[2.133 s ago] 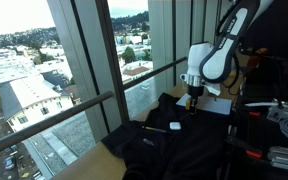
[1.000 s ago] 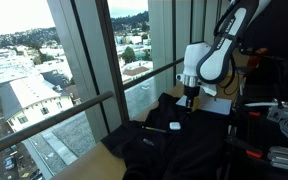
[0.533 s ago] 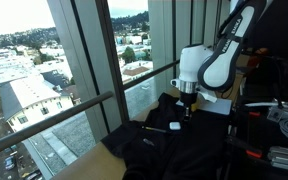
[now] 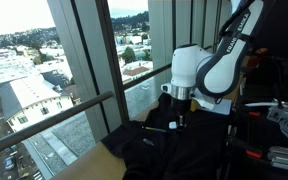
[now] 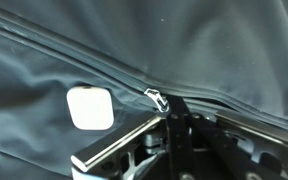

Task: Pull closed the zipper on the jumper

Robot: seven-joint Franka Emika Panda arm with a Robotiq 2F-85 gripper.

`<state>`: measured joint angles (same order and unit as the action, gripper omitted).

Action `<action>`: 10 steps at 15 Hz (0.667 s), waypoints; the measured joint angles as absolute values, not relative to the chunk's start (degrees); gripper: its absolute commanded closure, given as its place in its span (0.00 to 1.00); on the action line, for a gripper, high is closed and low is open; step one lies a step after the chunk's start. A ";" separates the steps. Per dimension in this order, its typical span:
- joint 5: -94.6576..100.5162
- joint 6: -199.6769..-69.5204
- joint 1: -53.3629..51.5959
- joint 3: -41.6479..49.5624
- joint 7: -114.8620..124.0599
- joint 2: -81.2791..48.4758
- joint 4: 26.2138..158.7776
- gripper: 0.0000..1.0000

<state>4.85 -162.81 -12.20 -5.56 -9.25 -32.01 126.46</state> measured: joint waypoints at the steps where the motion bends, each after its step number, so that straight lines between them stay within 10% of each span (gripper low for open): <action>1: 4.87 -162.55 -12.92 -6.16 -9.03 -32.33 125.85 1.00; 10: 5.05 -157.64 -19.84 -9.88 -7.98 -38.74 115.50 1.00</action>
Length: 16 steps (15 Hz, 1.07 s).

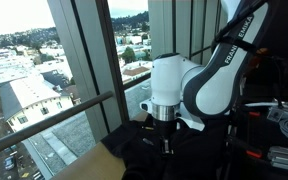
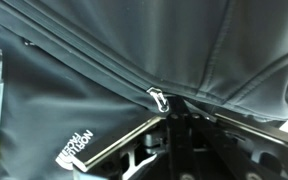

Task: Pull closed the zipper on the jumper

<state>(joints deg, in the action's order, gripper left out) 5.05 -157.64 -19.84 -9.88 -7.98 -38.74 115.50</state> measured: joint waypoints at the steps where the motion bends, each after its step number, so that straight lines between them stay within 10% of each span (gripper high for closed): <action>1: 5.06 -156.73 -20.46 -10.08 -7.98 -39.57 114.04 1.00; 16: 8.04 -147.04 -29.00 -11.46 -7.45 -46.74 99.42 1.00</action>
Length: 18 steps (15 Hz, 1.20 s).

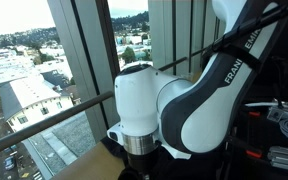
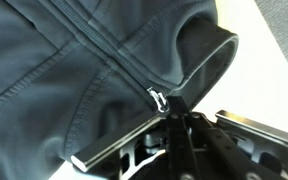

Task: Pull closed the zipper on the jumper

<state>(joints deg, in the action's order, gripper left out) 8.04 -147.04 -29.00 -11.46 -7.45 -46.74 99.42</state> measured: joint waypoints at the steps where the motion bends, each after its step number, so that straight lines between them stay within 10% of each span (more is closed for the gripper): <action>1: 8.48 -146.41 -29.05 -11.46 -7.45 -46.80 98.99 1.00; 18: 10.03 -150.34 -27.63 -11.80 -8.38 -40.22 107.63 1.00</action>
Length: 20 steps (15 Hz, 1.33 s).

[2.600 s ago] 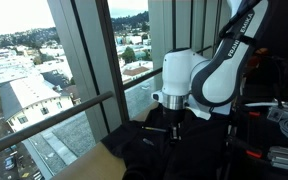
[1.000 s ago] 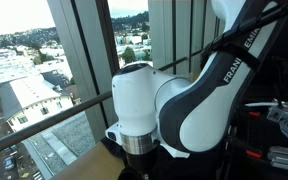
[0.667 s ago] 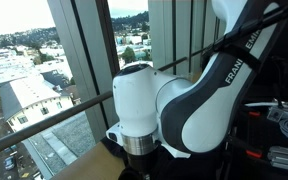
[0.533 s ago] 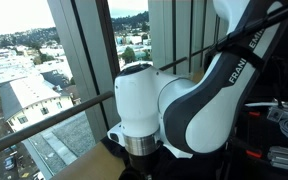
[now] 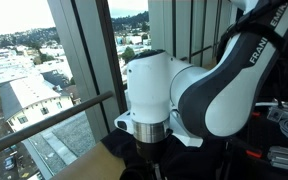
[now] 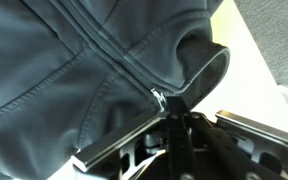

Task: Pull closed the zipper on the jumper

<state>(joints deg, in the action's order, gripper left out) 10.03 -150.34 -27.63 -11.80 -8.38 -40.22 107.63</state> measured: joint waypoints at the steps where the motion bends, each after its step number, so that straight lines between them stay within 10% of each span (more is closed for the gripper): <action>1: 10.03 -150.75 -27.04 -11.80 -8.74 -39.33 108.80 1.00; 3: 10.03 -151.11 -25.50 -11.81 -9.67 -37.74 111.24 1.00; 4: 10.03 -151.39 -24.70 -11.81 -10.14 -37.16 112.41 0.74; 15: 10.01 -151.93 -16.55 -11.91 -14.40 -26.97 123.46 0.01; 20: 8.18 -150.69 -7.38 -11.73 -19.02 -16.83 129.46 0.00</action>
<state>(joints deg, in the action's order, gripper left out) 8.18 -150.69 -7.38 -11.73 -19.02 -16.83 129.46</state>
